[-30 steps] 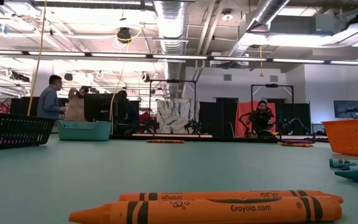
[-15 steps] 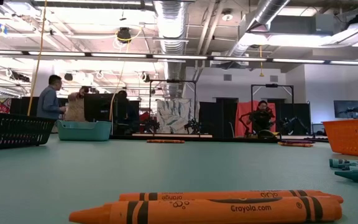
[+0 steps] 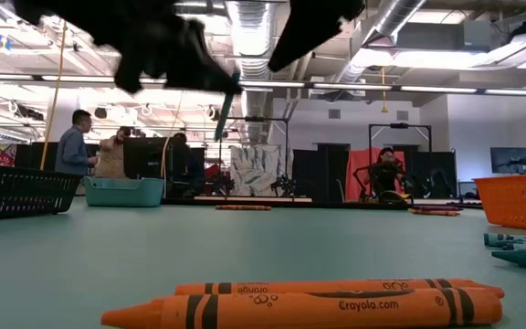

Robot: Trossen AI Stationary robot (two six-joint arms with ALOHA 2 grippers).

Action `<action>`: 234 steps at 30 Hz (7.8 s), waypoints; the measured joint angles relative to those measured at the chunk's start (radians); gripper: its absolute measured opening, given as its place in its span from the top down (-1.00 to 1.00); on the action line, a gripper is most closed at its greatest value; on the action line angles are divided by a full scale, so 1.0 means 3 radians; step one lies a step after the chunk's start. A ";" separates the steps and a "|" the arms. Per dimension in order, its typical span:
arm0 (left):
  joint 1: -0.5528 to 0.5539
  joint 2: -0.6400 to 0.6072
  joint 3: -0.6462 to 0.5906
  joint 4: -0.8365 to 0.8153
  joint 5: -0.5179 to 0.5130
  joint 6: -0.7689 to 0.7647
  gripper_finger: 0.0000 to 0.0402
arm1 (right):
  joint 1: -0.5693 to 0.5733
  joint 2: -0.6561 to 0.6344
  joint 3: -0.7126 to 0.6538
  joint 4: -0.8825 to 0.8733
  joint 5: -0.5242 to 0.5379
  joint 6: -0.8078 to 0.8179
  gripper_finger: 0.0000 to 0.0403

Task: Sort crayons
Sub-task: Put the green crayon into the green bin

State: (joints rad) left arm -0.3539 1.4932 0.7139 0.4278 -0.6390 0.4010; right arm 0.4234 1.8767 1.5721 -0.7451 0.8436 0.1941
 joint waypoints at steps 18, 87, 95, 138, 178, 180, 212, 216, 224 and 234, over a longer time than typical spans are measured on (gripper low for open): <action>0.2583 -0.1067 0.0001 -0.2522 0.0849 0.0470 0.99 | -0.0088 0.0000 -0.0194 -0.0205 -0.0017 0.0311 -0.11; 0.4090 -0.0412 0.0441 -0.2921 0.1051 0.0563 0.29 | 0.0125 0.0001 -0.0192 -0.0108 0.0020 0.0878 -0.08; 0.3646 -0.0739 0.0657 -0.3080 0.1242 0.0027 0.26 | 0.0221 0.0001 -0.0190 -0.0102 0.0018 0.1114 -0.08; -0.0042 -0.1212 -0.1226 -0.0514 0.1635 -0.0506 0.26 | -0.0085 0.0003 -0.0189 0.0531 -0.0027 0.3055 -0.08; -0.0454 -0.1213 -0.1807 -0.0022 0.1646 -0.0507 0.26 | -0.0164 0.0148 -0.0194 0.1287 -0.0565 0.2843 -0.08; -0.0454 -0.1213 -0.1807 -0.0013 0.1646 -0.0507 0.26 | -0.0142 0.0146 -0.0193 0.1307 -0.0590 0.2705 -0.08; -0.0451 -0.1213 -0.1806 0.0436 0.1466 -0.1014 0.26 | 0.0556 0.0137 -0.0190 -0.1210 -0.1707 0.3056 -0.08; -0.0451 -0.1213 -0.1806 0.0536 0.1361 -0.1042 0.26 | 0.0659 0.0137 -0.0191 -0.1535 -0.1986 0.3314 -0.08; -0.0451 -0.1213 -0.1804 0.0781 0.1205 -0.1029 0.26 | 0.0790 0.0139 -0.0418 -0.1550 -0.2275 0.3496 -0.08; -0.0451 -0.1212 -0.1803 0.0929 0.1143 -0.1059 0.26 | 0.0838 0.0141 -0.0786 -0.1154 -0.2386 0.3555 -0.08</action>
State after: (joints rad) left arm -0.4892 1.1296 0.1730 0.7064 -0.2962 0.0832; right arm 0.6747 1.9190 1.3363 -1.0913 0.1279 1.2605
